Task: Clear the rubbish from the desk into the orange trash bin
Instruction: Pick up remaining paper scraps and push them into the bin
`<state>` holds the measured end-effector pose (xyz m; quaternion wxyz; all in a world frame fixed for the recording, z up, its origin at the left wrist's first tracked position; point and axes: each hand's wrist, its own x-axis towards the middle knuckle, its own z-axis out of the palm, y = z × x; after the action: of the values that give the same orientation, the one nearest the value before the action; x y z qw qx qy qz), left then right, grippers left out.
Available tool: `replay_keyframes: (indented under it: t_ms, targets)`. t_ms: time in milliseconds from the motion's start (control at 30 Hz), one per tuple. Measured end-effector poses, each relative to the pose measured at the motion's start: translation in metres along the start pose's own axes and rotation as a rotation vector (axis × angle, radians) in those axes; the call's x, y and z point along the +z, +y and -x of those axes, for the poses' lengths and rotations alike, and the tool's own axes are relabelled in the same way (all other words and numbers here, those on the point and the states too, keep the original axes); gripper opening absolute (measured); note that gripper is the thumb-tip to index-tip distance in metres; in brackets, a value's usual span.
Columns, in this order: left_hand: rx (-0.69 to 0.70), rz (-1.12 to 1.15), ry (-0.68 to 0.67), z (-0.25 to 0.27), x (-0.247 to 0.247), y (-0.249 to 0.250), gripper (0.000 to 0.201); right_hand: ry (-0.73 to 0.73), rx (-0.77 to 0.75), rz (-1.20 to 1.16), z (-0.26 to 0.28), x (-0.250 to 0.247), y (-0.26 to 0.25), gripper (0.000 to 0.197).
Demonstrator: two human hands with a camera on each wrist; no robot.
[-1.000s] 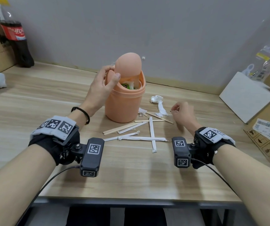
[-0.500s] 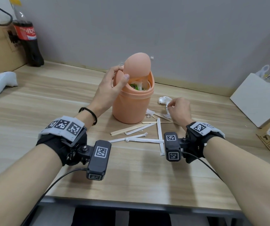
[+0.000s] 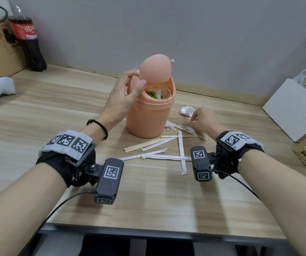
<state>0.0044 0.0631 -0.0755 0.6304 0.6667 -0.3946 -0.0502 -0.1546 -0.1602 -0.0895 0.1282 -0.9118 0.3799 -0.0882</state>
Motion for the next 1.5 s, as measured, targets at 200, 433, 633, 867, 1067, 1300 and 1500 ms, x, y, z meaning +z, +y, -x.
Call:
replay_keyframes:
  t_ms: [200, 433, 633, 867, 1067, 1300, 1500]
  targets:
    - [0.022, -0.006, 0.011, 0.002, 0.001, 0.004, 0.046, 0.09, 0.068, -0.074, 0.004, -0.005, 0.019, 0.015]
    - [0.022, 0.003, 0.013, 0.001, 0.002, 0.002, 0.046, 0.488, 0.108, -0.293, -0.001, -0.033, 0.012, 0.019]
    - [0.031, 0.003, 0.013, 0.0, 0.003, 0.002, 0.042, 0.528, 0.04, -0.364, -0.017, -0.028, -0.011, 0.014]
    - [0.045, -0.001, 0.003, 0.0, 0.001, 0.003, 0.028, 0.372, 0.011, -0.257, -0.038, 0.006, -0.015, 0.013]
    - [0.049, 0.002, 0.007, -0.003, 0.001, 0.0, 0.033, 0.257, 0.005, -0.223, -0.038, 0.018, -0.012, 0.018]
    - [0.042, -0.011, 0.004, -0.002, 0.001, 0.0, 0.032, 0.062, -0.04, -0.111, -0.026, 0.017, -0.014, 0.033]
    - [0.036, -0.013, 0.009, -0.001, 0.002, 0.001, 0.039, 0.01, -0.053, -0.021, -0.018, 0.014, -0.016, 0.02]
